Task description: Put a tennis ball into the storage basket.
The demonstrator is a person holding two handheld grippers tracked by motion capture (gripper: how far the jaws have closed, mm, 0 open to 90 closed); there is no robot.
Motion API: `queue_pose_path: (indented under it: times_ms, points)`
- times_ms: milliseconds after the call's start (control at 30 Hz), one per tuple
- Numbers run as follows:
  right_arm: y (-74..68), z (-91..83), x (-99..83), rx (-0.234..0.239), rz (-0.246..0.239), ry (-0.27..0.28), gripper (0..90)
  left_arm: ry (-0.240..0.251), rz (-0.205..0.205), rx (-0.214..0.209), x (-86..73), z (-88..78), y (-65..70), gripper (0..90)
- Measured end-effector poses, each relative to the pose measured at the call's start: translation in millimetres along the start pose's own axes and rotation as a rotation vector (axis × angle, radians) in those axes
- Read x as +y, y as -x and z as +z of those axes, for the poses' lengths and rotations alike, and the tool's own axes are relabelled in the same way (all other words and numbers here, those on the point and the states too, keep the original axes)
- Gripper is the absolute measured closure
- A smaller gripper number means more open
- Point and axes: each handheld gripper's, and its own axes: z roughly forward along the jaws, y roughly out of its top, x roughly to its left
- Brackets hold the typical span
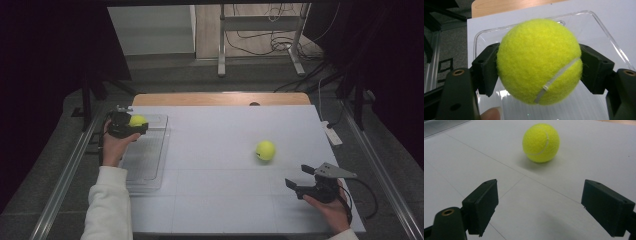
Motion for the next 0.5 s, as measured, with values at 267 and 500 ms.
queue_pose_path:
  times_ms: [267,500]
  points:
    - [0.0,-0.6,0.1,-0.001,-0.001,0.006,14.5,-0.043,0.036,0.013,-1.6,8.8,5.2,26.7]
    - [-0.3,-0.5,0.2,-0.001,-0.002,0.002,14.5,-0.068,0.038,0.017,-4.3,13.9,4.3,26.6]
